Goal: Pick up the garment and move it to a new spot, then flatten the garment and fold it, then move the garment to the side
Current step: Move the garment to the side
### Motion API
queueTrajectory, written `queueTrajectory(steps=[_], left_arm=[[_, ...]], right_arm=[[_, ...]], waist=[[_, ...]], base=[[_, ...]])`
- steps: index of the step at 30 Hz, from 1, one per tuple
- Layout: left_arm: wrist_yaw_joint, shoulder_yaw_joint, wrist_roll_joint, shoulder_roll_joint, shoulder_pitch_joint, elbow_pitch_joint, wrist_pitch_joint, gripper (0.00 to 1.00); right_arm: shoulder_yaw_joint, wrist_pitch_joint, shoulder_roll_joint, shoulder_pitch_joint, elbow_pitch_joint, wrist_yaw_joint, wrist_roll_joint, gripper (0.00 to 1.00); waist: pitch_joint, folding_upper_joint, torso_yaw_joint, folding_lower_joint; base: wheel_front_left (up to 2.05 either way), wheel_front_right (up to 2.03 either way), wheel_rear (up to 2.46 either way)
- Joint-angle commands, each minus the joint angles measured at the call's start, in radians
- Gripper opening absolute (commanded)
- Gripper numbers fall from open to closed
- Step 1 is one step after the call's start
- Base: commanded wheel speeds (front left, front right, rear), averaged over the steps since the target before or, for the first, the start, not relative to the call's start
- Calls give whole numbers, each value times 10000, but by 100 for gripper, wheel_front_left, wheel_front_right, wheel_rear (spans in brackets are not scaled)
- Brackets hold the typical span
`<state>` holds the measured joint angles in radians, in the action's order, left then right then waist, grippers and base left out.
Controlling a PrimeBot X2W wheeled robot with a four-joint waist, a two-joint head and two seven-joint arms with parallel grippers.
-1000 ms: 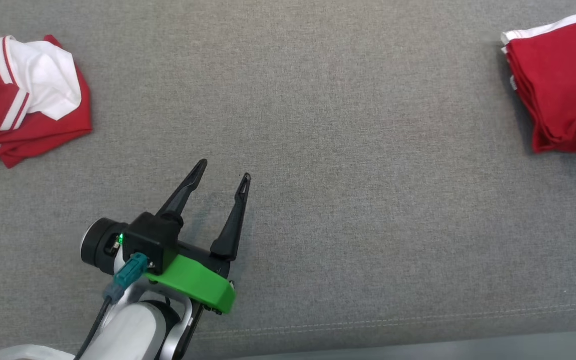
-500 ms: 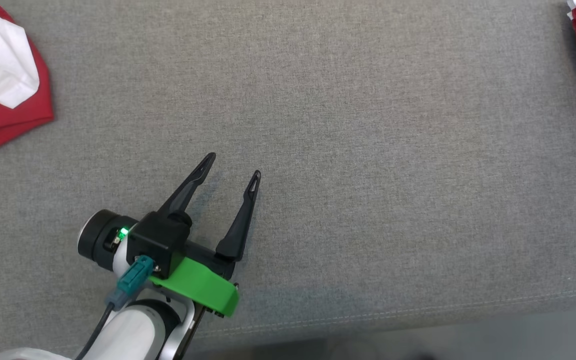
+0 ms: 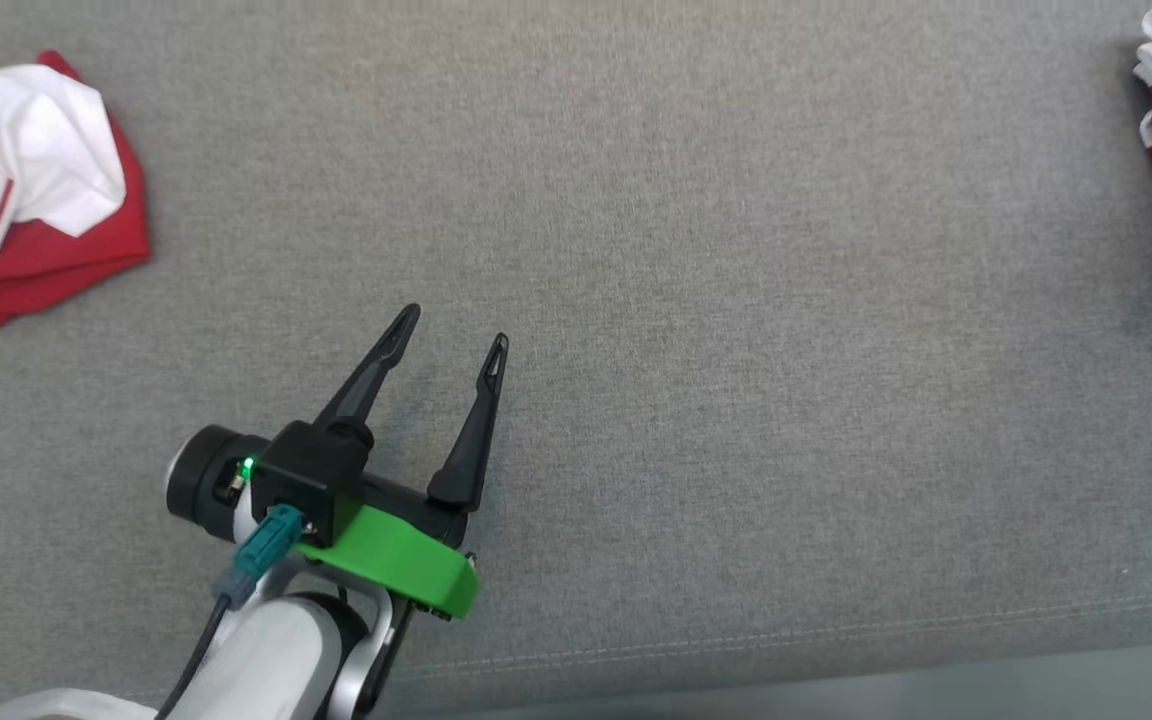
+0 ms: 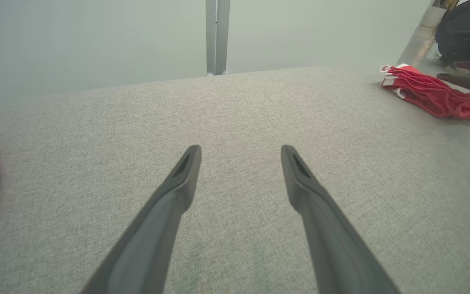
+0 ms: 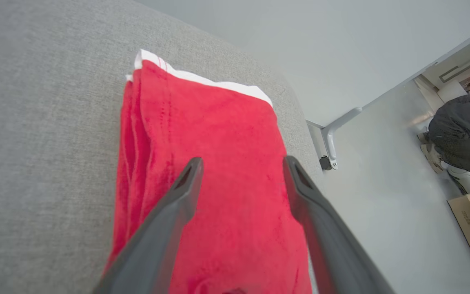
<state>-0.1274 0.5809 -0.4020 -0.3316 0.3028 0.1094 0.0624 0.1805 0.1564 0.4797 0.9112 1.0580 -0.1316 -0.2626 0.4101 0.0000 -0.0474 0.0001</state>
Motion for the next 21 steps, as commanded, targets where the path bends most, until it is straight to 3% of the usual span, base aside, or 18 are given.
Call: queueTrajectory(steps=[1,8,21], left_arm=[[44,-30,-180,125,-180,-170,178,100],[138,-163,-843,579,-637,-1227,876,100],[-1045,-1426,-1845,842,-1579,-2634,1236,100]], right_arm=[[-27,176,-114,-256,-10,18,21,100],[-119,716,-895,-1130,-280,18,707,100],[-647,971,-2516,-3200,-1999,17,3664,100]], waist=[[-835,0,218,-1],[-2343,0,412,-1],[-4235,0,552,-1]], base=[[0,0,0],[0,0,0],[0,0,0]])
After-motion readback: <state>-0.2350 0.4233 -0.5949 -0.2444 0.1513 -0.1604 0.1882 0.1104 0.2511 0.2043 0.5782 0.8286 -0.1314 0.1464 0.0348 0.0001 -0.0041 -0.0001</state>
